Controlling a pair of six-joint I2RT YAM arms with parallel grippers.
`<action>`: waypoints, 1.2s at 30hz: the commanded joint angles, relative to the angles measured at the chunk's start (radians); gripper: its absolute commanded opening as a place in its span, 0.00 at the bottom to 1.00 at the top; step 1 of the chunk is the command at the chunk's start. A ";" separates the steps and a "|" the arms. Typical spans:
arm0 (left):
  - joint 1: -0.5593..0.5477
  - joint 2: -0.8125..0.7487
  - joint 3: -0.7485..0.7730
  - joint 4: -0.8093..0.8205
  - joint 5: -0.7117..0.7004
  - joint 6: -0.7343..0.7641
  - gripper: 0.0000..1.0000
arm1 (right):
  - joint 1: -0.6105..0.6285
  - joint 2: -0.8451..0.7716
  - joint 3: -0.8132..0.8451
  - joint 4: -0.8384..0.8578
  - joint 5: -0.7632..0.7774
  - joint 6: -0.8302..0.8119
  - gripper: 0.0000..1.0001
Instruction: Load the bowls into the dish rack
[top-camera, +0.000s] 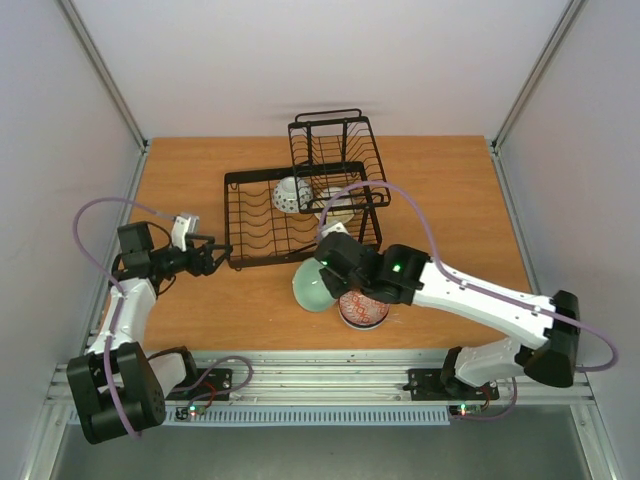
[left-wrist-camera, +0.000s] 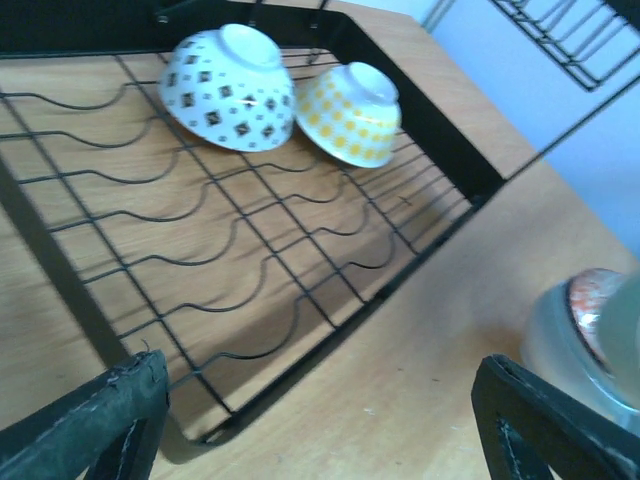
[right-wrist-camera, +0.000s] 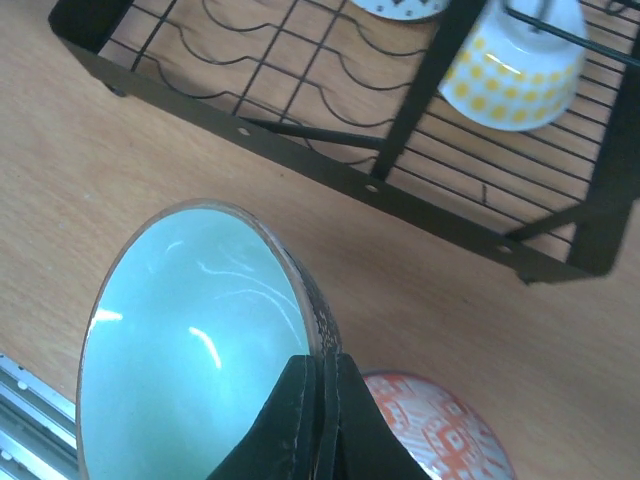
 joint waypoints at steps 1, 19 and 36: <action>-0.010 -0.011 0.062 -0.158 0.203 0.111 0.85 | 0.008 0.078 0.080 0.120 -0.027 -0.062 0.01; -0.221 0.061 0.144 -0.514 0.130 0.470 0.85 | 0.008 0.313 0.306 0.179 -0.043 -0.173 0.01; -0.237 0.066 0.132 -0.458 0.094 0.419 0.81 | 0.012 0.421 0.446 0.185 -0.125 -0.210 0.01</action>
